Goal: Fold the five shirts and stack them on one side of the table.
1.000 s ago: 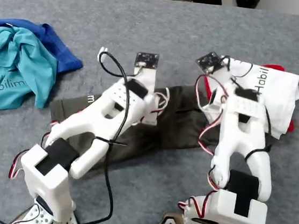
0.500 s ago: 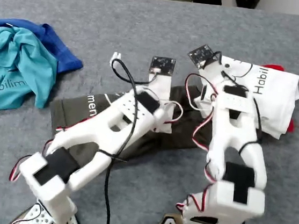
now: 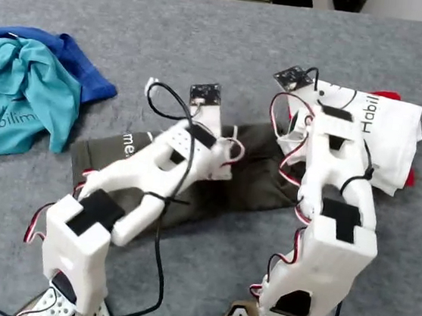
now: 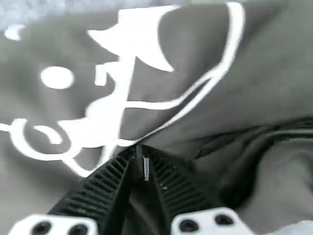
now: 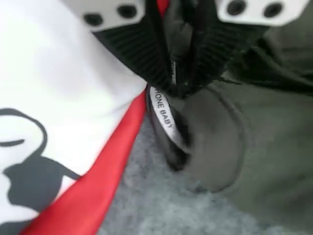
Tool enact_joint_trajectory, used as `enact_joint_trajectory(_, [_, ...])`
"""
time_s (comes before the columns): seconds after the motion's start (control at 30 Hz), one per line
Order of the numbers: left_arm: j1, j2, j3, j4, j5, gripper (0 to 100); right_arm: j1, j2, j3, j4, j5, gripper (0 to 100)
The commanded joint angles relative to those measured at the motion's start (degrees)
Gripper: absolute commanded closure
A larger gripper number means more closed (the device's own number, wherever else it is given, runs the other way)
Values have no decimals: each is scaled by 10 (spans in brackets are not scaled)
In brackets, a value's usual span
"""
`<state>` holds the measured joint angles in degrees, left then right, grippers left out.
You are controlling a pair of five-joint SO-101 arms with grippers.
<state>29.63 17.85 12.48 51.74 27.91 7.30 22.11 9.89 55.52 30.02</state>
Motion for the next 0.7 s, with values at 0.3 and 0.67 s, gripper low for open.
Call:
enact_joint_trajectory(0.3, [-25,-8,-66,69,-77,981,-15,3,-174,171,1,997])
enact_joint_trajectory(0.67, [-100,-8,-327,279,-79,981,-84,7,-255,287,28,998])
